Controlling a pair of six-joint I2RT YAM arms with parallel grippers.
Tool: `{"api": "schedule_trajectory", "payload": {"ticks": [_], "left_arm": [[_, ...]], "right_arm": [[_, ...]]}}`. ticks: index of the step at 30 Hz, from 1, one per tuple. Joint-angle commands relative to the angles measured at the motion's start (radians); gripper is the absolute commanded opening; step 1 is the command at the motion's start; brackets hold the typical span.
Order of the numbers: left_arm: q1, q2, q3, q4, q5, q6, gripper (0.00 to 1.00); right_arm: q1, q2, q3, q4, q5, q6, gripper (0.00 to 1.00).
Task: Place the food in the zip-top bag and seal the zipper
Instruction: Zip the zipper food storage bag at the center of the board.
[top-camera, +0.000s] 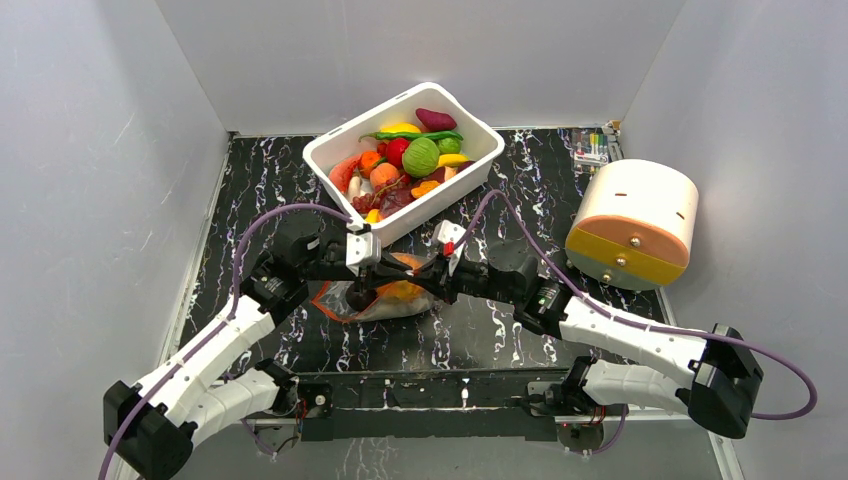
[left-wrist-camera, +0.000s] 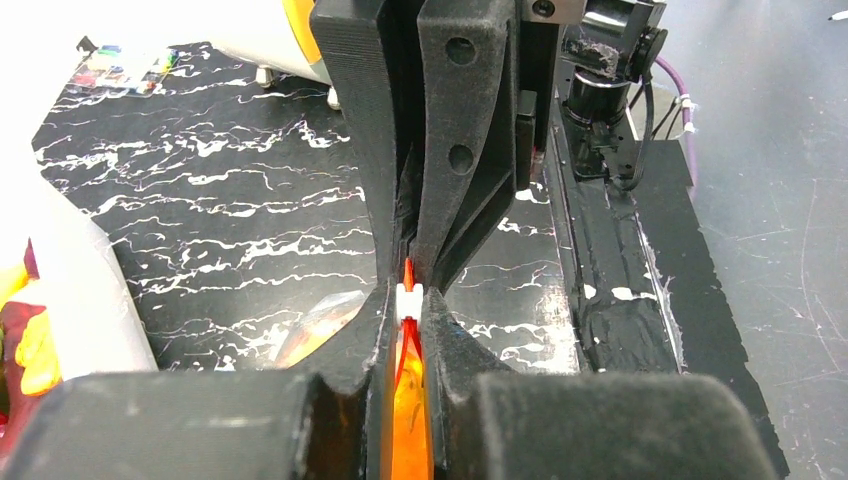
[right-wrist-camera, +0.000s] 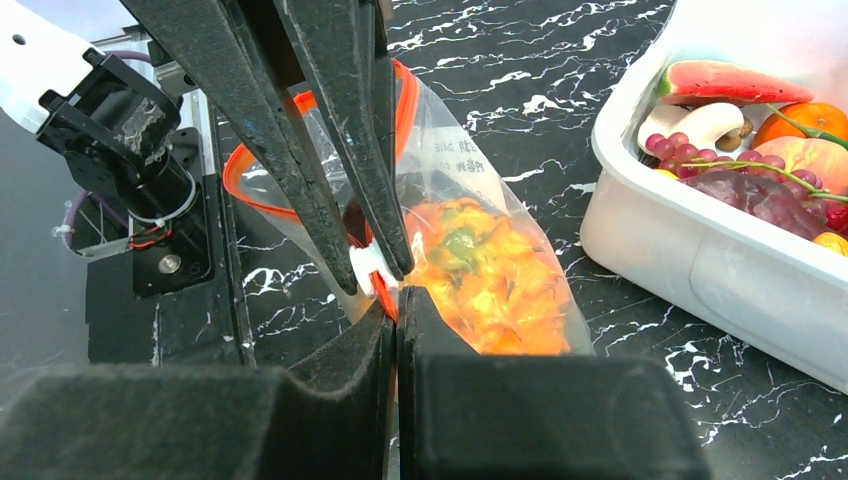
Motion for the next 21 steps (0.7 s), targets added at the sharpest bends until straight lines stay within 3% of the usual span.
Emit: {"api": "schedule_trajectory", "payload": {"ticks": [1, 9, 17, 21], "left_arm": [[-0.008, -0.035, 0.009, -0.034, -0.001, 0.055, 0.00], [-0.008, -0.068, 0.025, -0.163, -0.036, 0.100, 0.00], [-0.007, -0.080, 0.021, -0.184, -0.051, 0.103, 0.00], [-0.008, -0.077, 0.023, -0.173, -0.035, 0.091, 0.00]], "right_arm": [[0.005, -0.022, 0.041, 0.113, 0.030, 0.019, 0.00], [0.005, -0.083, -0.009, 0.135, 0.103, 0.037, 0.00], [0.004, -0.120, -0.032, 0.121, 0.108, 0.036, 0.00], [0.005, -0.129, -0.025, 0.097, 0.001, -0.025, 0.01]]}}
